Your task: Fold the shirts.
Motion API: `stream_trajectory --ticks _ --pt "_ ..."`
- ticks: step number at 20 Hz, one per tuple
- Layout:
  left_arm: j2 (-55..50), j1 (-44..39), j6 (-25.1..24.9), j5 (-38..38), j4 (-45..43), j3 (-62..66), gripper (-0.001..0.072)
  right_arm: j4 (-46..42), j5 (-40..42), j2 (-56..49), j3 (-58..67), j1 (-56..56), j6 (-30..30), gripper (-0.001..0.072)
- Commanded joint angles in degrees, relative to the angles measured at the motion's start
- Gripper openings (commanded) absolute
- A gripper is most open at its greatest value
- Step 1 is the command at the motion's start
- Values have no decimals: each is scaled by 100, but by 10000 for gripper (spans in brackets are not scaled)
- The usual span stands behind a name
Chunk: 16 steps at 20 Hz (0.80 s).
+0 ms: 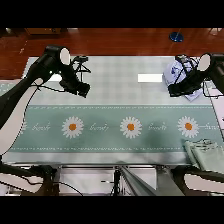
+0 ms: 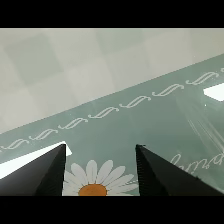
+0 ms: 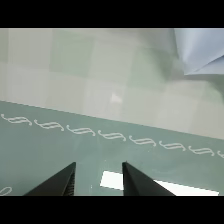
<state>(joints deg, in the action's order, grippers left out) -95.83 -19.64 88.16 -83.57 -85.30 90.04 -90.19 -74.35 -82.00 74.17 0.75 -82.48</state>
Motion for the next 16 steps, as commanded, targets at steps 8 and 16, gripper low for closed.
stream_trajectory --ticks 8,16 --pt "-101 -2 7 83 4 -7 508 79 496 -4 2 7 -28 379" --pt "-98 24 -208 212 -7 11 720 -332 1912 9 245 0 74 605"
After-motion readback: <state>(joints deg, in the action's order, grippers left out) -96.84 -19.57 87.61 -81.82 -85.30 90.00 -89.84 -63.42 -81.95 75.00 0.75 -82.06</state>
